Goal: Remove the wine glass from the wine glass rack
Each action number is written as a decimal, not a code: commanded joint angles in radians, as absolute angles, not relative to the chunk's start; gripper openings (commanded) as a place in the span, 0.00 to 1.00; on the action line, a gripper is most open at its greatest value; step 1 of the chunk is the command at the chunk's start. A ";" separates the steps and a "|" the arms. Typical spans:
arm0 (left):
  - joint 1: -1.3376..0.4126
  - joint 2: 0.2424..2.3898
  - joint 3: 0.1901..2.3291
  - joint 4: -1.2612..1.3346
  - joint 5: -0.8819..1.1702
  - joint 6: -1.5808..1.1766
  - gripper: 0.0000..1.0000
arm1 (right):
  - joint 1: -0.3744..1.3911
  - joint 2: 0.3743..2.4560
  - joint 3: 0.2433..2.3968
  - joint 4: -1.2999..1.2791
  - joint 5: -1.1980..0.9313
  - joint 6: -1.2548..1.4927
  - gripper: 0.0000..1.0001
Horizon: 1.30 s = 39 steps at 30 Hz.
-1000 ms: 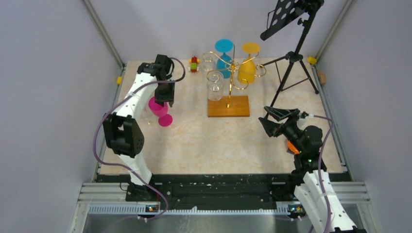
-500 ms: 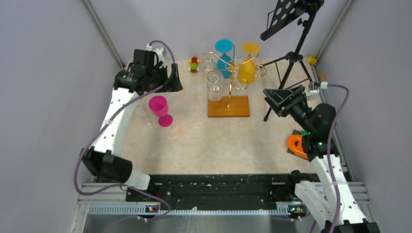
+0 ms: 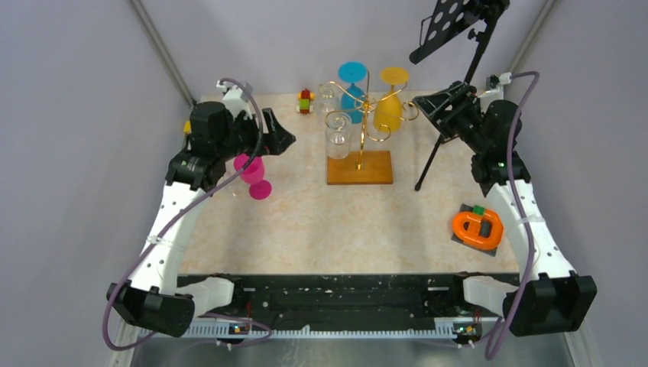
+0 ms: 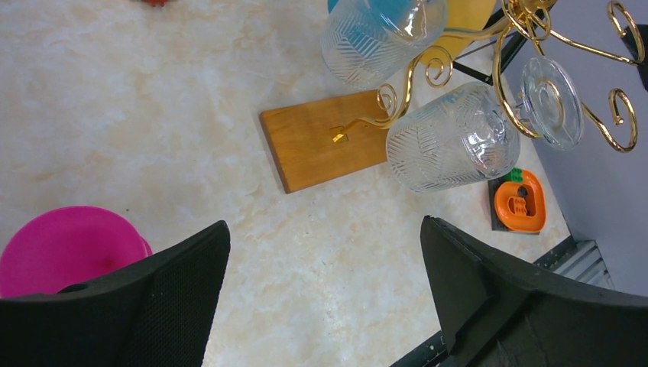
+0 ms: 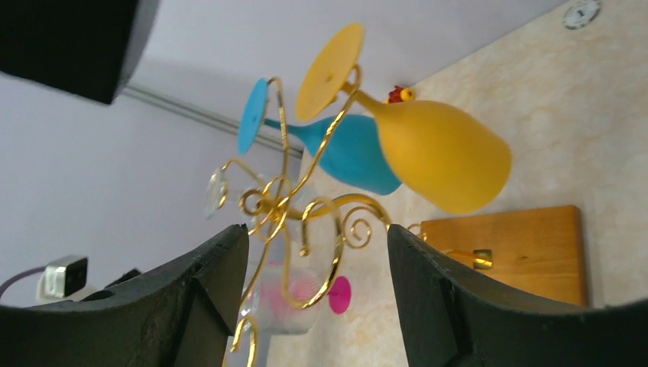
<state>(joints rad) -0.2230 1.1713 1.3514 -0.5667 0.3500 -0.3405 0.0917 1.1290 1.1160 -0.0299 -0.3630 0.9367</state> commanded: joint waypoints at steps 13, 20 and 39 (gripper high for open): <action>-0.219 1.109 1.281 -0.460 0.421 -0.347 0.98 | 0.095 1.415 1.174 0.386 -0.209 1.049 0.51; -0.220 1.103 1.256 -0.412 0.483 -0.396 0.98 | 0.094 1.536 1.227 0.518 -0.294 1.131 0.53; -0.219 1.104 1.243 -0.440 0.481 -0.400 0.98 | 0.094 1.660 1.366 0.547 -0.377 1.134 0.45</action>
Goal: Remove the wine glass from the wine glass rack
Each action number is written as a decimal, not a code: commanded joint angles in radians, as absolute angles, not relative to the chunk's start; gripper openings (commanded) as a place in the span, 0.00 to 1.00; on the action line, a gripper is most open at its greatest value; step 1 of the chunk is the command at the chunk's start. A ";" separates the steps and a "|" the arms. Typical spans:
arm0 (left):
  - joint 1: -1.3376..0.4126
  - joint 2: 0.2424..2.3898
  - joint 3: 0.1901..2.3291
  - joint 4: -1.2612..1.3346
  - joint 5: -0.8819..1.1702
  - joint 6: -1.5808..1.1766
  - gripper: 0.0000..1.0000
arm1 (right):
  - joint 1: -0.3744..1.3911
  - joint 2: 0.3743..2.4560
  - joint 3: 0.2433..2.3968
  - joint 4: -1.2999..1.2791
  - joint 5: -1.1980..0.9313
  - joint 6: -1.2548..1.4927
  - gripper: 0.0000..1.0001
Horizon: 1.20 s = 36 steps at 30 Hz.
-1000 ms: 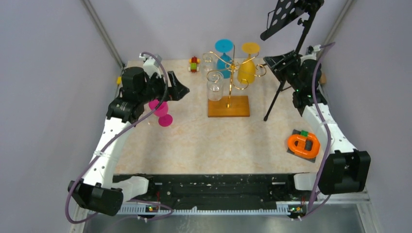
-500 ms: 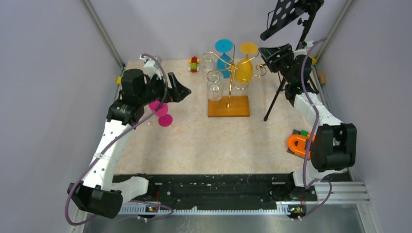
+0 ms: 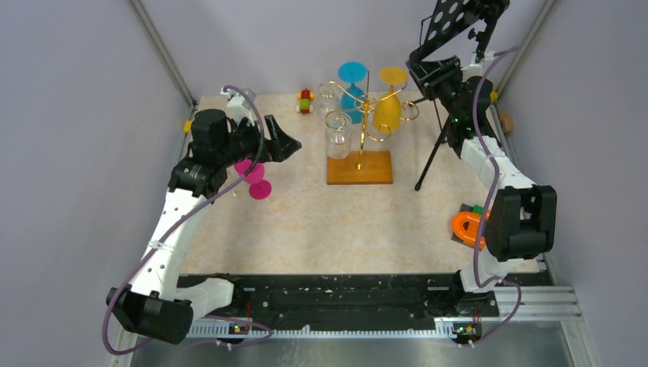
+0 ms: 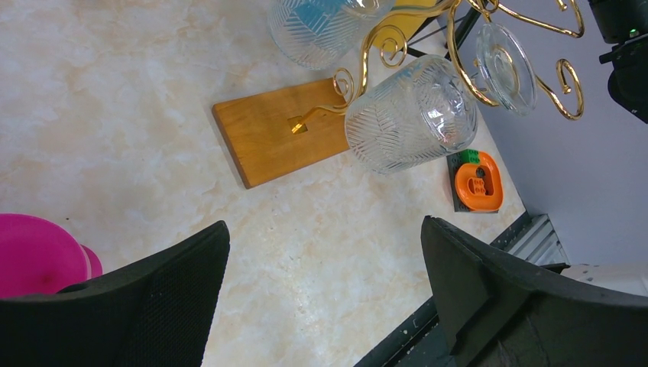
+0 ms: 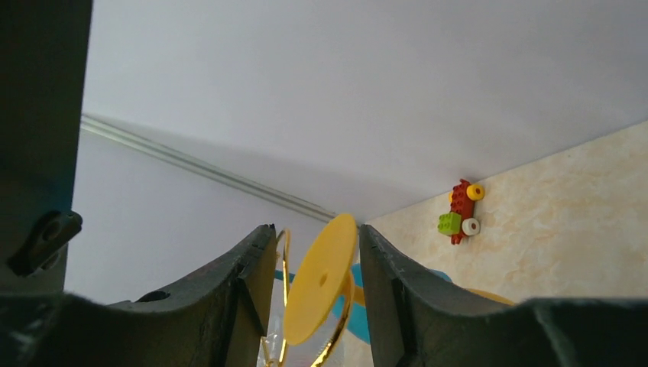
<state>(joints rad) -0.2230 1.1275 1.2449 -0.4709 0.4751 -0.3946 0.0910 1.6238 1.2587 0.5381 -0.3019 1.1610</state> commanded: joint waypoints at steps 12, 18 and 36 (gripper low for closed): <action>-0.219 1.113 1.254 -0.465 0.501 -0.402 0.99 | 0.094 1.646 1.396 0.391 -0.435 1.103 0.37; -0.219 1.119 1.252 -0.468 0.501 -0.400 0.99 | 0.095 1.633 1.396 0.377 -0.414 1.083 0.41; -0.218 1.120 1.249 -0.486 0.495 -0.394 0.99 | 0.094 1.588 1.343 0.426 -0.377 1.205 0.00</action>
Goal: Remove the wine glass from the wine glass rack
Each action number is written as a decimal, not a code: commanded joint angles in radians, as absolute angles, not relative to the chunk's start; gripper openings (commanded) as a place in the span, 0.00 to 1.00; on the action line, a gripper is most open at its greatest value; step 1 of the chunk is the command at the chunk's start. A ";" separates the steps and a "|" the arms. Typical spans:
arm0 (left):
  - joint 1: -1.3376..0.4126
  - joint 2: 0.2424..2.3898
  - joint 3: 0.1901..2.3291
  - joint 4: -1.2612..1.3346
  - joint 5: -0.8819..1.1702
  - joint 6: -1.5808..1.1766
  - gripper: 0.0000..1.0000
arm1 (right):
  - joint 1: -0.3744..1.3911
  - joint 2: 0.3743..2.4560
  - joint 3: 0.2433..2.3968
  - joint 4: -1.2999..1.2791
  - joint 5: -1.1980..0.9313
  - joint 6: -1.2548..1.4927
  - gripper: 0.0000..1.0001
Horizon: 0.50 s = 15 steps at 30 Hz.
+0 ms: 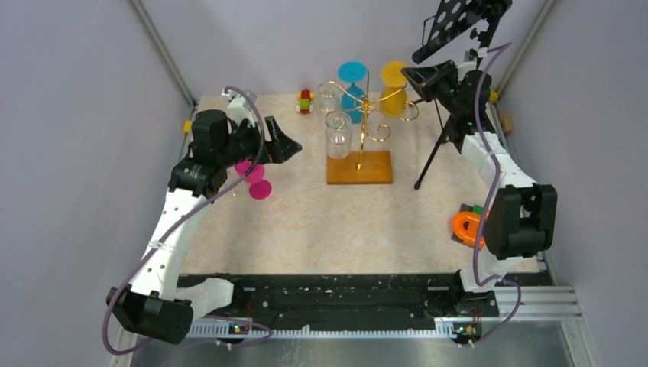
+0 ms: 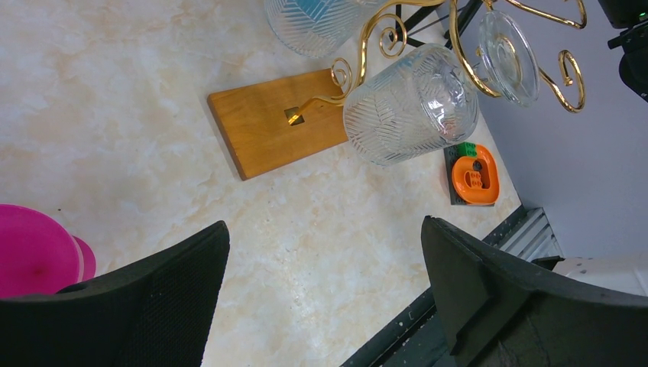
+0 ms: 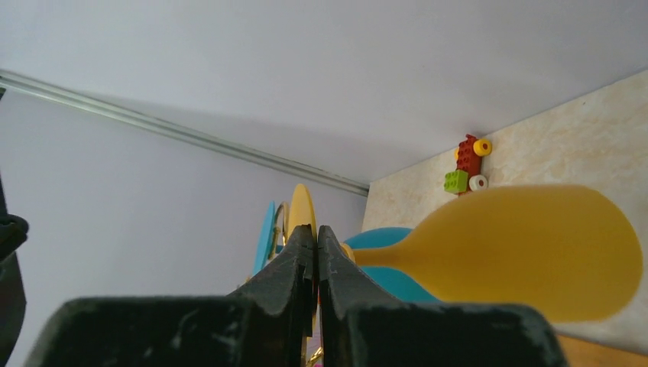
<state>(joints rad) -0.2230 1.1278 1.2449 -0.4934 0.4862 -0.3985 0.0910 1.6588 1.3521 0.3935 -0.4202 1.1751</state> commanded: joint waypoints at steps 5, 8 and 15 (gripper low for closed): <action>-0.219 1.112 1.251 -0.483 0.483 -0.400 0.99 | 0.095 1.553 1.330 0.404 -0.331 1.241 0.00; -0.219 1.111 1.252 -0.482 0.486 -0.400 0.99 | 0.094 1.527 1.325 0.374 -0.317 1.259 0.00; -0.218 1.111 1.251 -0.483 0.492 -0.402 0.99 | 0.094 1.498 1.332 0.284 -0.320 1.269 0.00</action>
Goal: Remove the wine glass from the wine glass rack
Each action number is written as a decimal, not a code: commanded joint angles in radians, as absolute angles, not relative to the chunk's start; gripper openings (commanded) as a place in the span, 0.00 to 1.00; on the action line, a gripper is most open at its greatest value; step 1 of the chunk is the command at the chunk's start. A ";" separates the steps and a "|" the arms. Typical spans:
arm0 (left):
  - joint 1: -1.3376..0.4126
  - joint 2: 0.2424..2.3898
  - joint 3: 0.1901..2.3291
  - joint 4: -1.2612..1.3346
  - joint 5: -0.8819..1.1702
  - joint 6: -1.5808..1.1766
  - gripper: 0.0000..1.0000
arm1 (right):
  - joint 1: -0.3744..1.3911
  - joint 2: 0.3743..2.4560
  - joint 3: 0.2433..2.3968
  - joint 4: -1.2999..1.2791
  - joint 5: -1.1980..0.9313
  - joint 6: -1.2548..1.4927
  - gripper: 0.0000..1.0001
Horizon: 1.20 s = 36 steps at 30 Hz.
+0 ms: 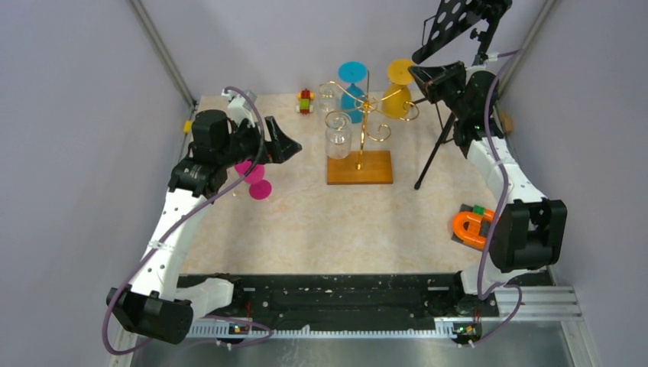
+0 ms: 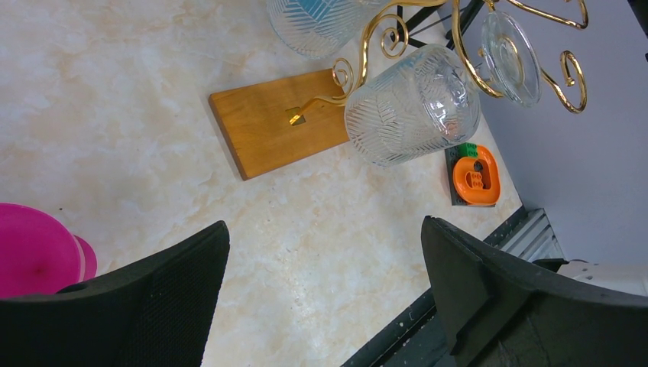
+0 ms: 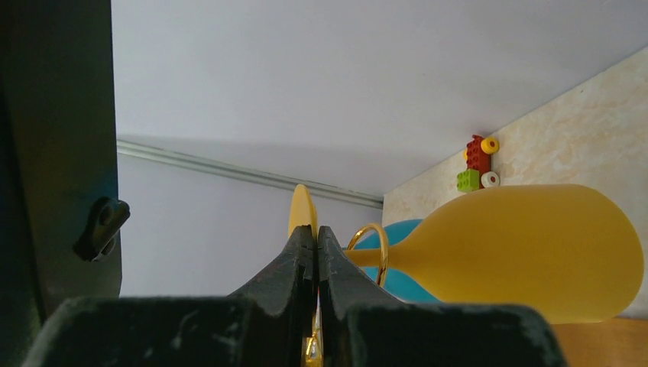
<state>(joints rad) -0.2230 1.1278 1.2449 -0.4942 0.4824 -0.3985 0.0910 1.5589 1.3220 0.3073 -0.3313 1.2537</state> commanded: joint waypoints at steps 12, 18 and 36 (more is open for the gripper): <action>-0.218 1.103 1.244 -0.491 0.490 -0.400 0.99 | 0.107 1.457 1.266 0.341 -0.391 1.328 0.00; -0.218 1.089 1.234 -0.489 0.486 -0.401 0.99 | 0.127 1.472 1.262 0.392 -0.403 1.344 0.00; -0.218 1.085 1.236 -0.500 0.479 -0.394 0.99 | 0.143 1.598 1.305 0.551 -0.416 1.381 0.00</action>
